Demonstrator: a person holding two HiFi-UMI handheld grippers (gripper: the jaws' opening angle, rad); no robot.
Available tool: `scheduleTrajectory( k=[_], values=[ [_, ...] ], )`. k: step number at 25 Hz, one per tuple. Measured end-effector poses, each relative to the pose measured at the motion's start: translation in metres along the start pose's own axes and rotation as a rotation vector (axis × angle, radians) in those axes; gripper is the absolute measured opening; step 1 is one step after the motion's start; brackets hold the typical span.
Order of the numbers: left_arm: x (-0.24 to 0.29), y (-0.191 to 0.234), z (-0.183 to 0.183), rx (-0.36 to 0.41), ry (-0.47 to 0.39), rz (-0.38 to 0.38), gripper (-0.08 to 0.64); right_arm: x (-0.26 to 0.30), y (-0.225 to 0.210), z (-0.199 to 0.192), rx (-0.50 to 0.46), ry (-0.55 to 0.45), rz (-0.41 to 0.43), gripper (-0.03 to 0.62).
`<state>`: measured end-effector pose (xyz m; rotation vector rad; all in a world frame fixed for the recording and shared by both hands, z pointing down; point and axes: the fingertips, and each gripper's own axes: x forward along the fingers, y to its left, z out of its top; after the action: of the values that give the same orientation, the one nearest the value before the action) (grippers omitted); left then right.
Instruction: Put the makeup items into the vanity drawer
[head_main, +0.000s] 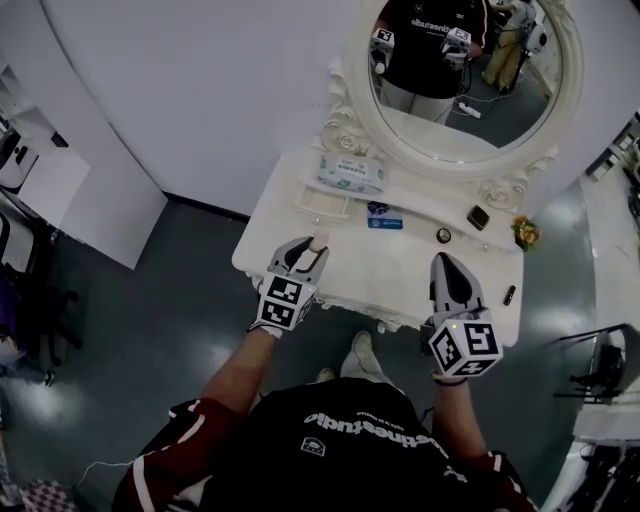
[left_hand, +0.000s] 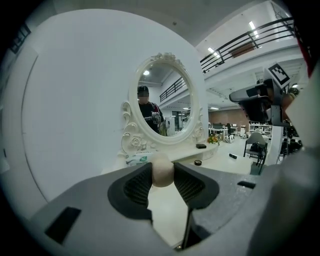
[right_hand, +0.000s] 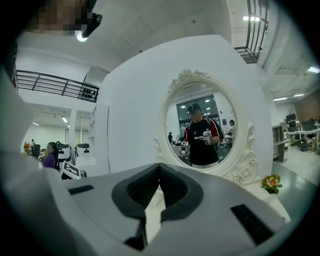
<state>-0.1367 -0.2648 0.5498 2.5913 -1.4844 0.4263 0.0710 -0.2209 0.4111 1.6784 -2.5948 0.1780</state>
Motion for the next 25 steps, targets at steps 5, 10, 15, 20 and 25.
scheduleTrajectory(
  k=[5,10,15,20,25],
  values=[
    [0.017,0.021,0.006,-0.005,0.000,0.047,0.139,0.021,-0.010,0.003,-0.006,-0.002,0.027,0.005],
    [0.041,0.044,0.003,-0.022,0.021,0.090,0.138,0.046,-0.022,0.004,-0.005,0.005,0.057,0.005],
    [0.072,0.062,-0.003,-0.039,0.056,0.119,0.138,0.068,-0.040,0.004,-0.003,0.022,0.071,0.005],
    [0.103,0.075,-0.020,-0.053,0.104,0.137,0.138,0.081,-0.058,-0.006,0.005,0.053,0.070,0.005],
    [0.126,0.089,-0.041,-0.069,0.159,0.157,0.140,0.091,-0.074,-0.015,0.014,0.083,0.060,0.005]
  ],
)
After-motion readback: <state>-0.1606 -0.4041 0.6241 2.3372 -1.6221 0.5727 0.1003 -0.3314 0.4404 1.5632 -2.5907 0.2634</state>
